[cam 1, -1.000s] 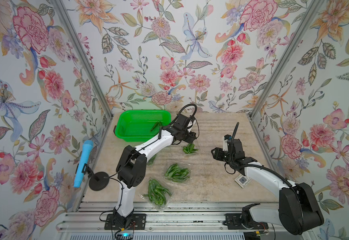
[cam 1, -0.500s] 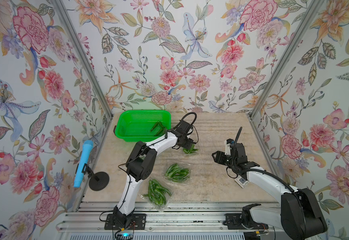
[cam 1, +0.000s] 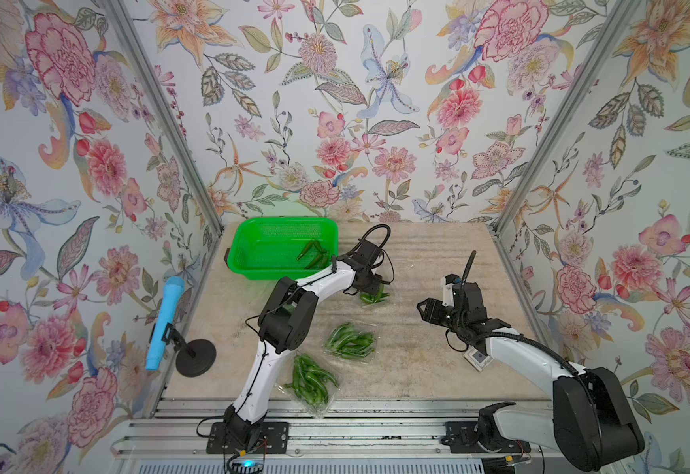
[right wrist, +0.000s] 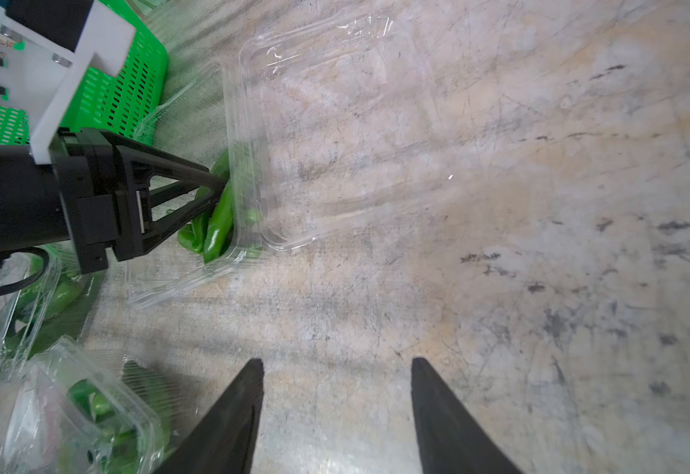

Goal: Take small green peppers out of containers
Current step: Pick up the green pepper from the packing box, then place the green pepper in the basket.

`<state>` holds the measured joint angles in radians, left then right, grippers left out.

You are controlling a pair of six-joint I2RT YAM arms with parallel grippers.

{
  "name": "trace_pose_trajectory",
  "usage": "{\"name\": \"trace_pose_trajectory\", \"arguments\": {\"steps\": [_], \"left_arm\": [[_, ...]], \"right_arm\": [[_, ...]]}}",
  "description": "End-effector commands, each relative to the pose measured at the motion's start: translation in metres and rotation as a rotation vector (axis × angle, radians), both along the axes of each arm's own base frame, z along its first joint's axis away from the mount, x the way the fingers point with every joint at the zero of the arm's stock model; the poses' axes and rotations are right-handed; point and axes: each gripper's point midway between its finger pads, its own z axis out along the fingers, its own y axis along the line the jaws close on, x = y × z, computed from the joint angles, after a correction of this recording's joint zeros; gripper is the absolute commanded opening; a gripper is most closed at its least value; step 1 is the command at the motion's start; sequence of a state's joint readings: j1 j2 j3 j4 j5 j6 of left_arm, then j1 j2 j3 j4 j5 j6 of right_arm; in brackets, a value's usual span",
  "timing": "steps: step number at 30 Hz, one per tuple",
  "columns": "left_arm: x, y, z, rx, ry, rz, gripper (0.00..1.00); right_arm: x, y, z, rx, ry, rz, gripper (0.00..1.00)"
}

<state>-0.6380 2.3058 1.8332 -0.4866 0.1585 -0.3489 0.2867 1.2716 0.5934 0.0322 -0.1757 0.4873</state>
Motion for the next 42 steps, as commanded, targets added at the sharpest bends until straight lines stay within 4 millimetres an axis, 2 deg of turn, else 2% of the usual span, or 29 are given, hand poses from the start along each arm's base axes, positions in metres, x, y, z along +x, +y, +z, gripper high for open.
{"name": "trace_pose_trajectory", "arguments": {"steps": [1, 5, 12, 14, 17, 21, 26, 30, 32, 34, 39, 42], "left_arm": [[0.007, 0.008, -0.007, 0.016, 0.017, 0.034, 0.44], [0.01, 0.01, -0.012, 0.018, 0.028, 0.04, 0.41], [0.011, 0.007, -0.019, 0.017, 0.046, 0.033, 0.25], [0.012, 0.008, -0.014, 0.014, 0.041, 0.033, 0.22], [0.012, 0.009, 0.005, -0.004, 0.014, 0.036, 0.19], [0.012, 0.012, 0.043, -0.034, -0.046, 0.041, 0.18], [0.013, 0.026, 0.095, -0.079, -0.127, 0.064, 0.19], [0.023, 0.056, 0.13, -0.096, -0.188, 0.118, 0.19], [0.031, 0.077, 0.139, -0.107, -0.205, 0.157, 0.2], [0.044, 0.107, 0.145, -0.112, -0.223, 0.217, 0.2], [0.07, 0.181, 0.15, -0.127, -0.249, 0.353, 0.21], [0.083, 0.218, 0.143, -0.138, -0.247, 0.411, 0.22]], "right_arm": [[0.002, 0.002, 0.003, 0.005, -0.015, 0.002, 0.59], [0.003, 0.002, 0.004, 0.004, -0.017, 0.002, 0.59], [0.007, 0.006, 0.012, 0.007, -0.031, 0.018, 0.59], [0.009, 0.011, 0.016, 0.009, -0.035, 0.037, 0.6], [0.014, 0.022, 0.026, 0.01, -0.047, 0.084, 0.6], [0.026, 0.047, 0.048, 0.006, -0.081, 0.16, 0.61], [0.05, 0.071, 0.081, 0.037, -0.139, 0.182, 0.61], [0.073, 0.091, 0.097, 0.084, -0.168, 0.194, 0.62], [0.085, 0.106, 0.102, 0.122, -0.183, 0.222, 0.62], [0.096, 0.126, 0.102, 0.158, -0.19, 0.256, 0.62], [0.121, 0.168, 0.094, 0.188, -0.204, 0.306, 0.61], [0.135, 0.19, 0.087, 0.21, -0.2, 0.328, 0.61]]}}
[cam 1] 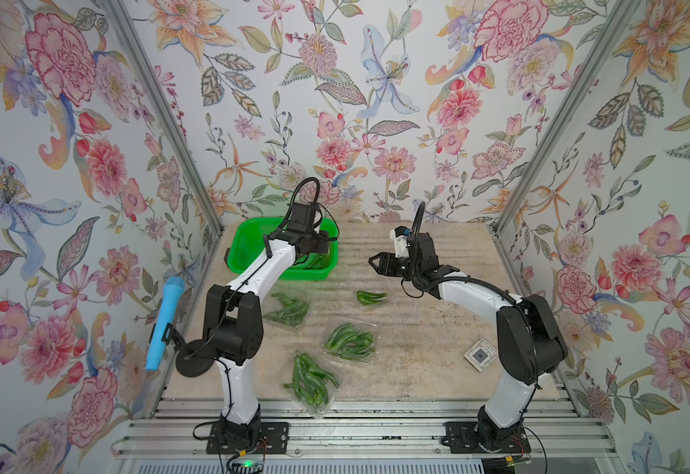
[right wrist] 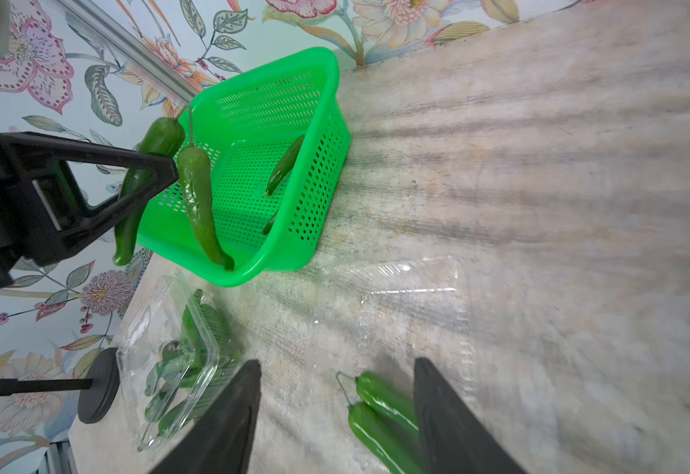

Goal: Take small green peppers out of containers
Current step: Place the green pepper in the basket.

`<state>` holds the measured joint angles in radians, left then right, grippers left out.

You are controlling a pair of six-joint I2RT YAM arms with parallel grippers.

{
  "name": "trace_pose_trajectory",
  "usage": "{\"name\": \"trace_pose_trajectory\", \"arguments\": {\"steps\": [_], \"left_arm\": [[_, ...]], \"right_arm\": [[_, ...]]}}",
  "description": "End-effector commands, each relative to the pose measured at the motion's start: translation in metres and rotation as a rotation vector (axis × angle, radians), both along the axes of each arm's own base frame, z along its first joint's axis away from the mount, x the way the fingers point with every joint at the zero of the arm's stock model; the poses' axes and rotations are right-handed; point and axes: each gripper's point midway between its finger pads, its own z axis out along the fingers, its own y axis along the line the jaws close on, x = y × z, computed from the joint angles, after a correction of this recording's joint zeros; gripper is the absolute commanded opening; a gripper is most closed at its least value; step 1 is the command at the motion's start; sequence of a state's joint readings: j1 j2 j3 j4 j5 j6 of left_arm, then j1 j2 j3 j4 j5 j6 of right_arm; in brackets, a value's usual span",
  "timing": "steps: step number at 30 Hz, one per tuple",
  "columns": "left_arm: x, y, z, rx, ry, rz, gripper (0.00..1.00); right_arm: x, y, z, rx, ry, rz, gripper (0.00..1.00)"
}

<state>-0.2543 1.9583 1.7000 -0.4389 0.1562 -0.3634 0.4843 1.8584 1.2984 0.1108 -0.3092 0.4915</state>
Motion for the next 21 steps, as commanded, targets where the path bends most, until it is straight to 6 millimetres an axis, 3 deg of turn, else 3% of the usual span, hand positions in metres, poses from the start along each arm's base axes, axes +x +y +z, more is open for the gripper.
{"name": "trace_pose_trajectory", "arguments": {"steps": [1, 7, 10, 13, 17, 19, 21], "left_arm": [[0.011, 0.031, -0.003, -0.015, -0.009, 0.034, 0.24], [0.031, 0.056, -0.042, -0.003, 0.064, 0.074, 0.55], [0.035, 0.056, -0.041, -0.015, 0.045, 0.079, 0.56], [0.031, 0.048, -0.021, -0.025, -0.005, 0.064, 0.56], [0.004, 0.007, 0.008, 0.031, -0.098, -0.05, 0.56], [-0.018, -0.032, 0.013, 0.069, -0.116, -0.17, 0.57], [-0.04, -0.068, 0.005, 0.093, -0.091, -0.272, 0.58]], "right_arm": [[0.016, 0.026, 0.014, 0.066, -0.032, 0.031, 0.61], [0.027, 0.043, -0.006, 0.046, 0.011, 0.05, 0.61], [0.023, 0.039, -0.003, 0.027, -0.003, 0.052, 0.61], [0.014, 0.022, 0.003, -0.034, -0.029, 0.028, 0.61], [-0.008, -0.016, 0.007, -0.117, -0.052, -0.03, 0.61], [-0.021, -0.038, 0.002, -0.143, -0.038, -0.063, 0.61], [-0.035, -0.06, -0.003, -0.148, -0.013, -0.091, 0.62]]}}
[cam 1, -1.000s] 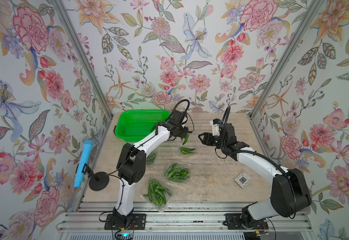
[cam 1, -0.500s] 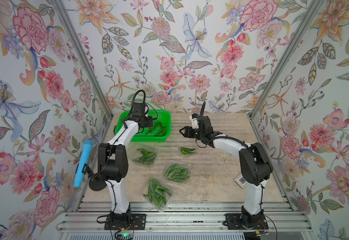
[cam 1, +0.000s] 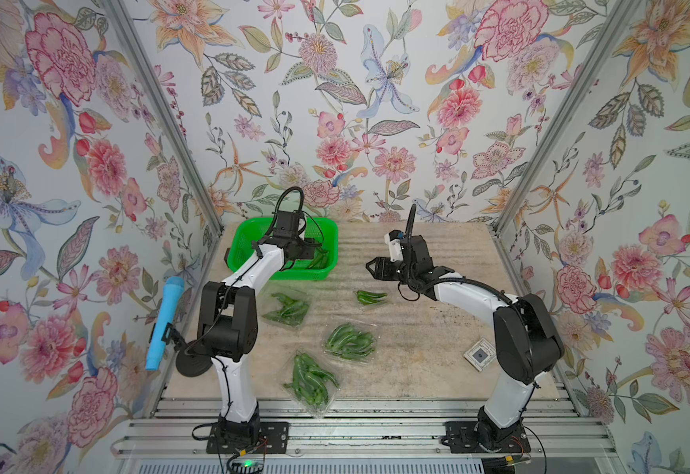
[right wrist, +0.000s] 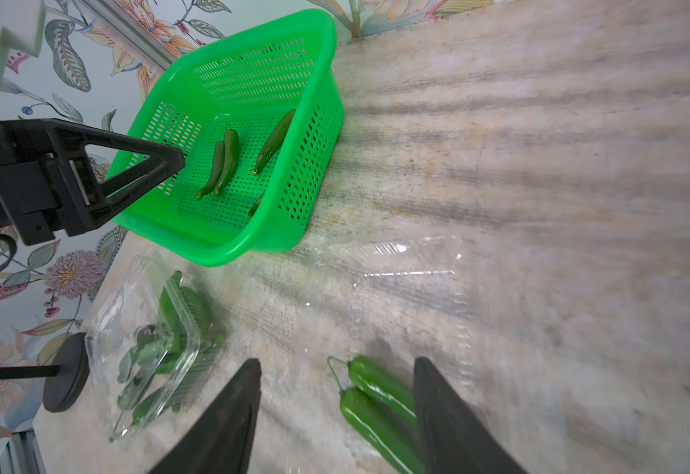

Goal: Take small green peppers out of containers
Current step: Place the green pepper in the basket.

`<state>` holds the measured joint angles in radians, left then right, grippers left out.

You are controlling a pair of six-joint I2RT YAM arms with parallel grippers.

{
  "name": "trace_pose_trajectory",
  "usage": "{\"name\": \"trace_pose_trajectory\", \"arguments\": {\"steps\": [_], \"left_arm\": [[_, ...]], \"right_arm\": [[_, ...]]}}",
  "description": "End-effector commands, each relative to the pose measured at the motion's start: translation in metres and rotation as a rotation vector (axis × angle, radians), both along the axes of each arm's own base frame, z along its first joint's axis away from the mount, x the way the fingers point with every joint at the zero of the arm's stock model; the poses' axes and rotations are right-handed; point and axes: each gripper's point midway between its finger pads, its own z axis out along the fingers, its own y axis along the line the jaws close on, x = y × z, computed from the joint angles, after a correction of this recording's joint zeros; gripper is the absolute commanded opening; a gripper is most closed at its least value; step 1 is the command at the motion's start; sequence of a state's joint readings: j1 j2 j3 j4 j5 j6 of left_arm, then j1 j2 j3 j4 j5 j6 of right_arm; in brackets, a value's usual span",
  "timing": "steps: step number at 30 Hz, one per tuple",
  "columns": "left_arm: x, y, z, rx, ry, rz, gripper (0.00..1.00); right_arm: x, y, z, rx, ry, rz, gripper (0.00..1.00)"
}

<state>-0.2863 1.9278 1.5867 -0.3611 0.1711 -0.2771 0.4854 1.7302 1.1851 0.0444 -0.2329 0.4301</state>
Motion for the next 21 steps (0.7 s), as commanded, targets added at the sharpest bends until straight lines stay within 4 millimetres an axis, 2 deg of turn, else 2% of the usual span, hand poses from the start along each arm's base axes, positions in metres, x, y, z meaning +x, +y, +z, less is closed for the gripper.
{"name": "trace_pose_trajectory", "arguments": {"steps": [1, 5, 8, 14, 21], "left_arm": [[-0.034, -0.064, 0.017, 0.047, -0.048, -0.205, 0.58], [-0.066, -0.116, -0.013, 0.118, 0.049, -0.35, 0.57], [-0.081, -0.139, -0.033, 0.196, 0.094, -0.426, 0.57], [-0.079, -0.145, -0.064, 0.329, 0.144, -0.477, 0.59], [-0.073, -0.139, -0.095, 0.496, 0.209, -0.545, 0.58]], "right_arm": [[-0.015, -0.043, -0.004, -0.053, 0.005, -0.075, 0.62], [-0.042, -0.082, -0.015, -0.066, 0.027, -0.147, 0.62], [-0.06, -0.101, -0.023, -0.061, 0.045, -0.182, 0.62], [-0.082, -0.12, -0.028, -0.044, 0.05, -0.211, 0.63], [-0.09, -0.134, -0.028, -0.028, 0.047, -0.23, 0.63]]}}
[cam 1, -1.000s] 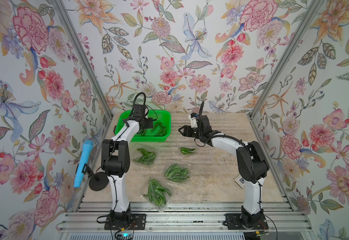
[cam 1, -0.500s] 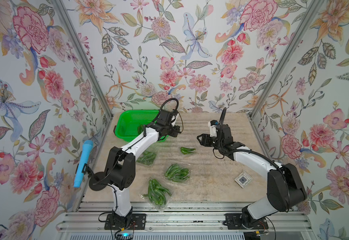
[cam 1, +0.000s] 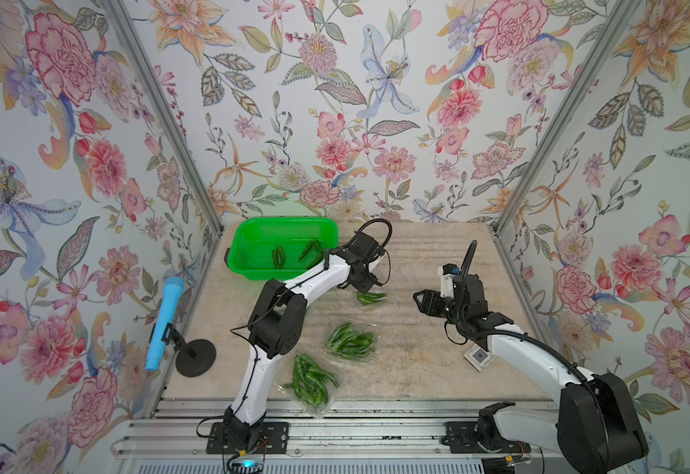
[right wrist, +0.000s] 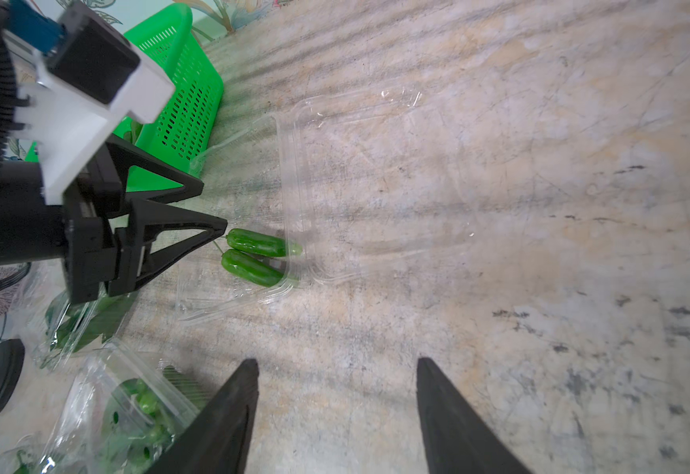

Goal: Take small green peppers out of containers
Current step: Place the green pepper in the basket, then pick up the green pepper from the packing box.

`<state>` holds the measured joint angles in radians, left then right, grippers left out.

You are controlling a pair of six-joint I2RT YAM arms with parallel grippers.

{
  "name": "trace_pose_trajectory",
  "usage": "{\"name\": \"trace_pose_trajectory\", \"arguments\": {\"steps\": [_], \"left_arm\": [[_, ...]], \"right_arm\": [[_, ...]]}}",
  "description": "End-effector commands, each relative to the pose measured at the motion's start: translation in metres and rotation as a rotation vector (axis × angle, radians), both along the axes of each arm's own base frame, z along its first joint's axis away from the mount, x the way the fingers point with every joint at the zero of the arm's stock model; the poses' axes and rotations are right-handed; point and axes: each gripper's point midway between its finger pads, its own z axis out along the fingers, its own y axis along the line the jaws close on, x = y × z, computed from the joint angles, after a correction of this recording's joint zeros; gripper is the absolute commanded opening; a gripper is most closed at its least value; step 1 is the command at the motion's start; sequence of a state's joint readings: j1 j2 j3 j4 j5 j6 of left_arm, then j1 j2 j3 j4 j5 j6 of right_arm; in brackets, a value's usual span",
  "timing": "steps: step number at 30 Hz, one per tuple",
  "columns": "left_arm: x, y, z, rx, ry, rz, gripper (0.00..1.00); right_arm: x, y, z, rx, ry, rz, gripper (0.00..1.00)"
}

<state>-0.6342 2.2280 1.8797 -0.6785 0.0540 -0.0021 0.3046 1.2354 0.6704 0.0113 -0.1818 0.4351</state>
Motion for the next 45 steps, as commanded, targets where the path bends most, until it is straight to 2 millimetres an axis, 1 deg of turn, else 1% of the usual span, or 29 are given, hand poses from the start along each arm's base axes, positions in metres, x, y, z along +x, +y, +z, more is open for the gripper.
{"name": "trace_pose_trajectory", "arguments": {"steps": [1, 4, 9, 16, 21, 24, 28, 32, 36, 40, 45], "left_arm": [[-0.002, 0.013, -0.011, 0.132, 0.017, -0.061, 0.58], [-0.005, 0.009, -0.019, 0.15, 0.03, -0.1, 0.58], [-0.008, 0.0, -0.023, 0.142, 0.039, -0.125, 0.58], [-0.012, -0.01, -0.033, 0.182, 0.046, -0.192, 0.57], [-0.012, -0.009, -0.038, 0.214, 0.052, -0.211, 0.56], [-0.009, -0.008, -0.042, 0.236, 0.049, -0.211, 0.56], [-0.009, -0.013, -0.047, 0.233, 0.06, -0.233, 0.55], [-0.009, -0.012, -0.055, 0.246, 0.078, -0.239, 0.55], [-0.007, -0.015, -0.057, 0.24, 0.077, -0.241, 0.55], [-0.004, -0.019, -0.055, 0.228, 0.076, -0.24, 0.48], [0.001, -0.023, -0.048, 0.211, 0.059, -0.244, 0.27]], "right_arm": [[-0.005, -0.004, 0.0, 0.017, 0.003, -0.003, 0.63], [-0.005, -0.008, -0.002, 0.018, 0.006, -0.008, 0.64], [-0.006, -0.008, -0.006, 0.024, 0.015, 0.003, 0.64], [-0.005, -0.011, -0.007, 0.028, 0.018, 0.0, 0.63], [-0.004, -0.011, -0.005, 0.042, 0.011, 0.0, 0.64], [-0.003, -0.011, -0.006, 0.052, 0.014, 0.003, 0.64], [-0.002, -0.012, -0.005, 0.056, 0.013, 0.001, 0.64], [-0.001, -0.015, -0.004, 0.061, 0.01, -0.004, 0.64], [0.001, -0.016, -0.002, 0.065, 0.007, -0.007, 0.64], [0.002, -0.016, -0.002, 0.069, 0.009, -0.011, 0.64], [0.004, -0.016, 0.001, 0.074, 0.001, -0.013, 0.63]]}}
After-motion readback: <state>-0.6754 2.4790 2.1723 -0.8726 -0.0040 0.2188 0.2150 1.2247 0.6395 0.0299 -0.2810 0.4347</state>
